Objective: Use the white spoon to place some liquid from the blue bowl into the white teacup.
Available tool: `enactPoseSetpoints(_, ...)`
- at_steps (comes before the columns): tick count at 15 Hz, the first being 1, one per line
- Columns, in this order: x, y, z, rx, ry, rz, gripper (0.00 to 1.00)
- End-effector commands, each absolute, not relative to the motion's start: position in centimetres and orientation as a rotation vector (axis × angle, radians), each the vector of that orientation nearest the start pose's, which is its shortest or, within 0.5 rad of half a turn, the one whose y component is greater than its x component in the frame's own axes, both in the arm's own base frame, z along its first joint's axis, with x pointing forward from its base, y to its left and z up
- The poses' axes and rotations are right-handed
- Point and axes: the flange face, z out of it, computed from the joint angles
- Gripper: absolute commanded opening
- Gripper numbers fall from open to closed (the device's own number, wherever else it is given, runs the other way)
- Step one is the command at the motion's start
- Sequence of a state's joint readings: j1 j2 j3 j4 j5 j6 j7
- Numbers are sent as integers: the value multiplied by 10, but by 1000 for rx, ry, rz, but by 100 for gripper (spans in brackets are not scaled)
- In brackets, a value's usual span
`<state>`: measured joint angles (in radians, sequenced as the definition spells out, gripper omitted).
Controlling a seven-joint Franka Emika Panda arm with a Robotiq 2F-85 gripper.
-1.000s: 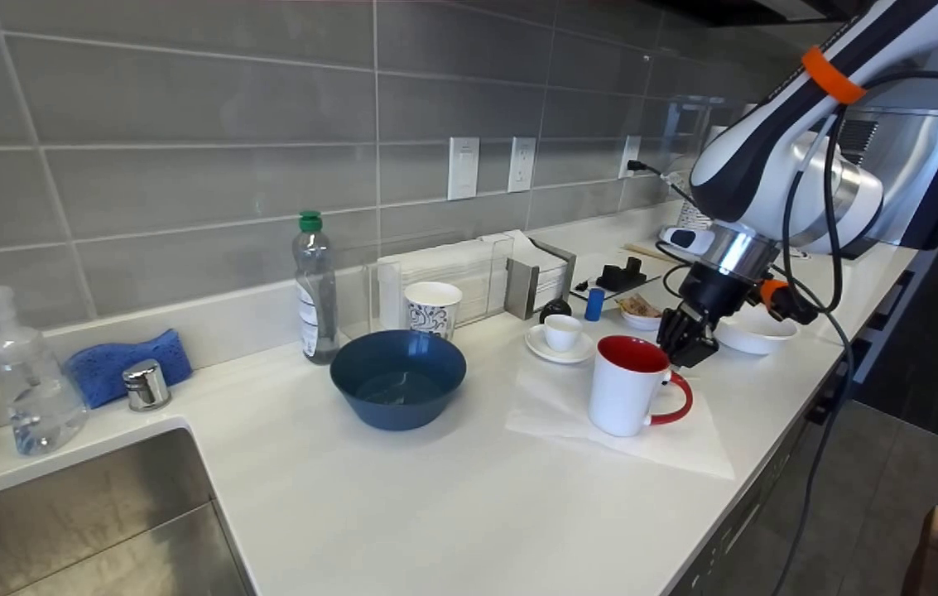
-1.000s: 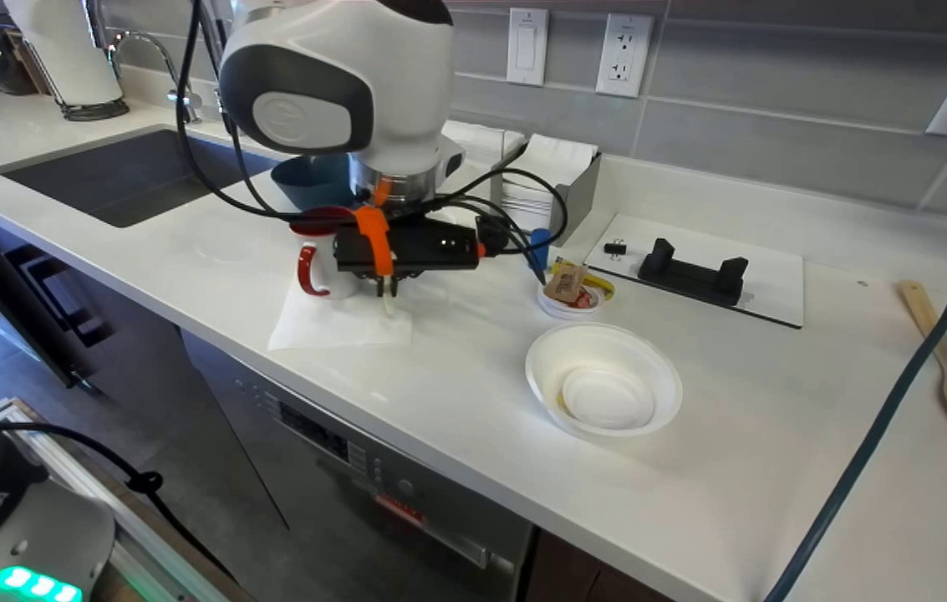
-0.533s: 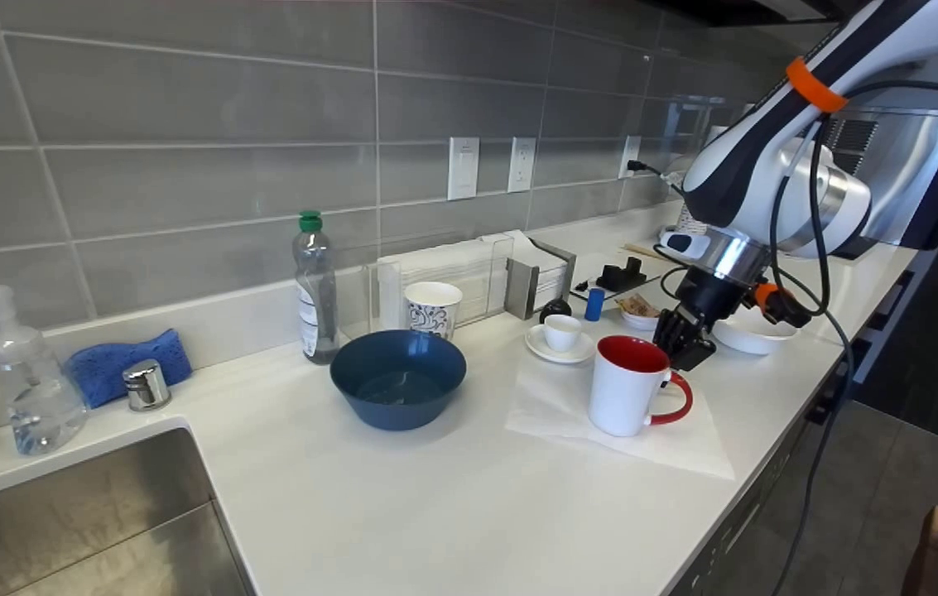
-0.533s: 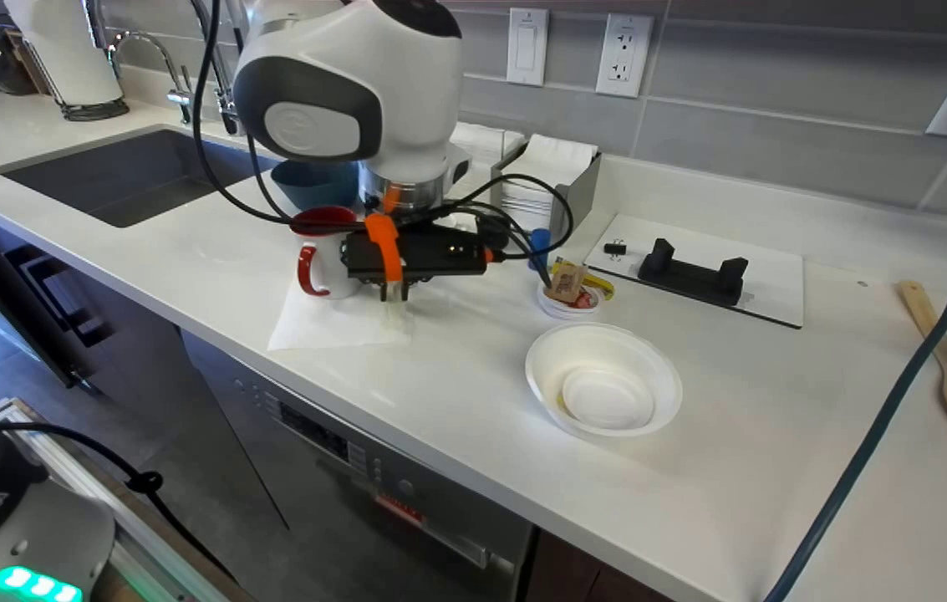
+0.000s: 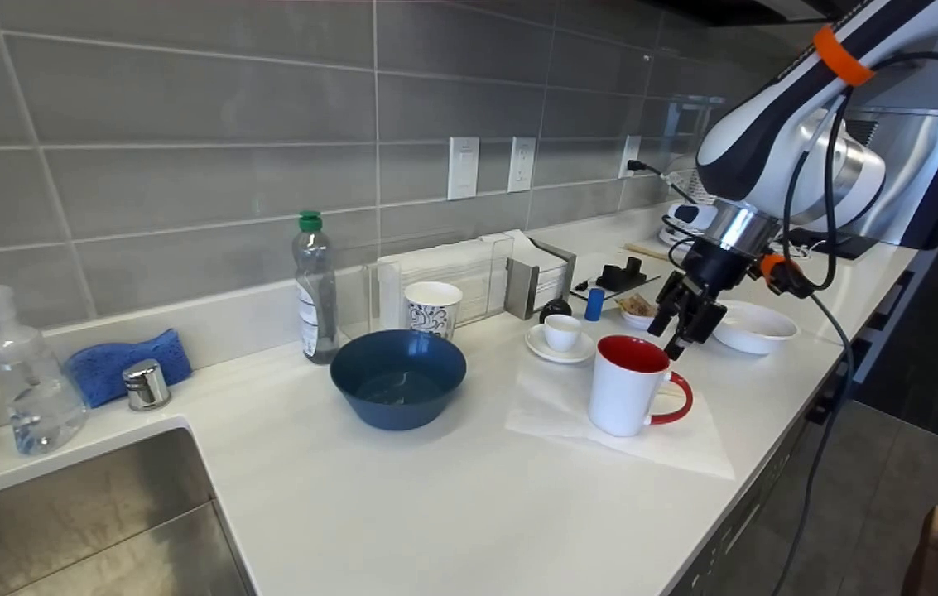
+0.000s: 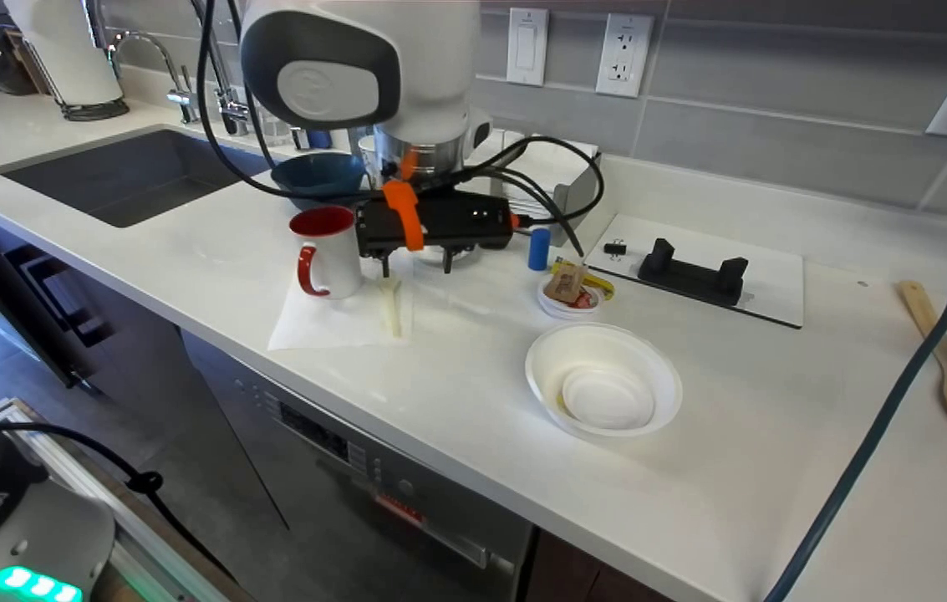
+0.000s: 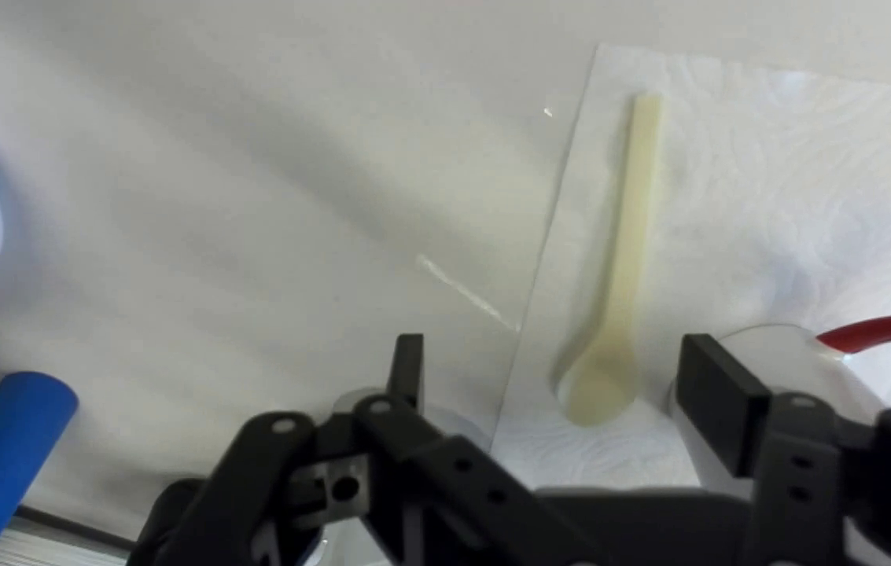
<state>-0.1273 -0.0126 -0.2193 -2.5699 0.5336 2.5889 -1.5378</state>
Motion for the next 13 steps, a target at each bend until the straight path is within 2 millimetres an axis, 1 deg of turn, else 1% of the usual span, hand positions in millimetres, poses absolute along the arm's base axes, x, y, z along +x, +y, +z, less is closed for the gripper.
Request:
enactPoseSetpoints(1, 413, -168, 308, -2773, -1072, -349, 100)
enactPoseSetpoints(3, 411, -169, 335, -2789, -1073, -343, 100)
enactPoseSetpoints(7, 395, -176, 394, -2868, -1014, -232, 100)
enactPoseSetpoints(9, 385, -178, 421, -2820, -1044, -261, 100)
enactPoseSetpoints(10, 383, -178, 433, -2769, -1115, -317, 100)
enactPoseSetpoints(11, 394, -177, 411, -2813, -1056, -273, 100)
enactPoseSetpoints(12, 389, -178, 423, -2801, -1076, -295, 100)
enactPoseSetpoints(13, 386, -180, 430, -2794, -1086, -311, 100)
